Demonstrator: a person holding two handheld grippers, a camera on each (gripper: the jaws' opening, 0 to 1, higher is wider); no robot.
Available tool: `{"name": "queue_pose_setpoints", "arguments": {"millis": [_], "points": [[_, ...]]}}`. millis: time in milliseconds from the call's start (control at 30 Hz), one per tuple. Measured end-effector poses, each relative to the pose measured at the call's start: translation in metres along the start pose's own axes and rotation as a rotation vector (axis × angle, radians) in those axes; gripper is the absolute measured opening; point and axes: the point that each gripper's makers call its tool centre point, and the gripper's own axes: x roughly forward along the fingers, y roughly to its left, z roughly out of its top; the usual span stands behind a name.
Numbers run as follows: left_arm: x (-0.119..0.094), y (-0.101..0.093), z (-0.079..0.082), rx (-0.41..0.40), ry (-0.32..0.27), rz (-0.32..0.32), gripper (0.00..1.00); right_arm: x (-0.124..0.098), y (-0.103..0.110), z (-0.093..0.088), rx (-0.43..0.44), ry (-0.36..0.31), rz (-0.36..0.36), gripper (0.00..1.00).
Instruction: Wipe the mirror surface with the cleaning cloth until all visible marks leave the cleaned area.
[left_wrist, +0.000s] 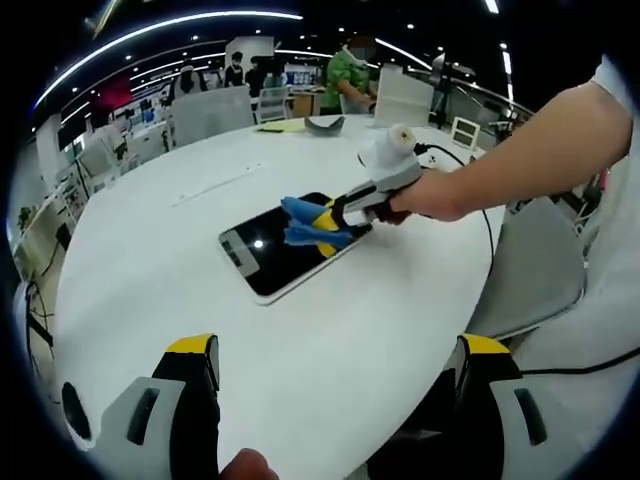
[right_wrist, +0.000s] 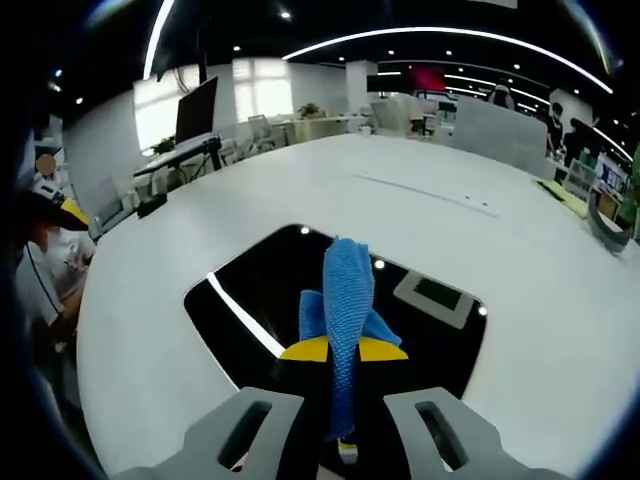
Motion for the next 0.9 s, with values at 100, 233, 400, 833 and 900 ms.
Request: {"name": "queue_pose_setpoints", "arguments": {"millis": [100, 233, 400, 833, 900], "points": [[-0.002, -0.002, 0.001, 0.011, -0.003, -0.006, 0.99, -0.003, 0.004, -0.002, 0.004, 0.0, -0.002, 0.03], [-0.004, -0.003, -0.001, 0.021, 0.001, -0.009, 0.99, -0.007, 0.007, -0.005, 0.007, 0.0, -0.004, 0.03], [-0.008, -0.005, 0.001, 0.002, -0.017, -0.024, 0.99, -0.012, 0.012, -0.009, 0.034, -0.013, -0.023, 0.03], [-0.009, -0.009, 0.007, 0.002, -0.027, -0.042, 0.99, -0.021, 0.024, -0.016, 0.07, -0.02, -0.037, 0.03], [-0.009, -0.009, 0.008, 0.007, -0.031, -0.045, 0.99, -0.022, 0.026, -0.017, 0.071, -0.018, -0.036, 0.03]]}}
